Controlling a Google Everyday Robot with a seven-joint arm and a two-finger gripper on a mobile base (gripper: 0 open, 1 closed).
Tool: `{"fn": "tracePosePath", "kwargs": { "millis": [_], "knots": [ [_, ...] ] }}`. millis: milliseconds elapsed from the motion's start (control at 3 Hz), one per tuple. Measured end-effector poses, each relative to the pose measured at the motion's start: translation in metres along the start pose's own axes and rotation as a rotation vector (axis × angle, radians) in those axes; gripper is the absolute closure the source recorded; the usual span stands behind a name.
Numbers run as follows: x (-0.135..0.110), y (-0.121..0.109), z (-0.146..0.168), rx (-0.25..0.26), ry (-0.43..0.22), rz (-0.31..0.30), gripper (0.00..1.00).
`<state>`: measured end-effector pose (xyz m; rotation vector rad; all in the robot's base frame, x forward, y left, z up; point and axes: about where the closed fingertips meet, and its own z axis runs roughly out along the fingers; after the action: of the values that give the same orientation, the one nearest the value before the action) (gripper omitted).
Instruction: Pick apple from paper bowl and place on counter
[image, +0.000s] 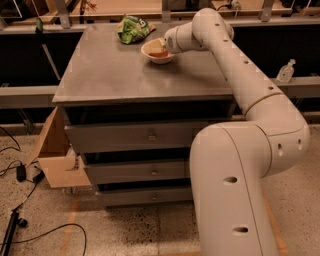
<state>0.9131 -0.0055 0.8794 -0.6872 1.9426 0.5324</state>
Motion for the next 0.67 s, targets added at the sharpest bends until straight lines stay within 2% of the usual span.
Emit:
{"fn": "tracePosePath", "kwargs": {
  "millis": [667],
  "knots": [
    [-0.0080,-0.0032,-0.0080,0.018,-0.030,-0.014,0.95]
  ]
}}
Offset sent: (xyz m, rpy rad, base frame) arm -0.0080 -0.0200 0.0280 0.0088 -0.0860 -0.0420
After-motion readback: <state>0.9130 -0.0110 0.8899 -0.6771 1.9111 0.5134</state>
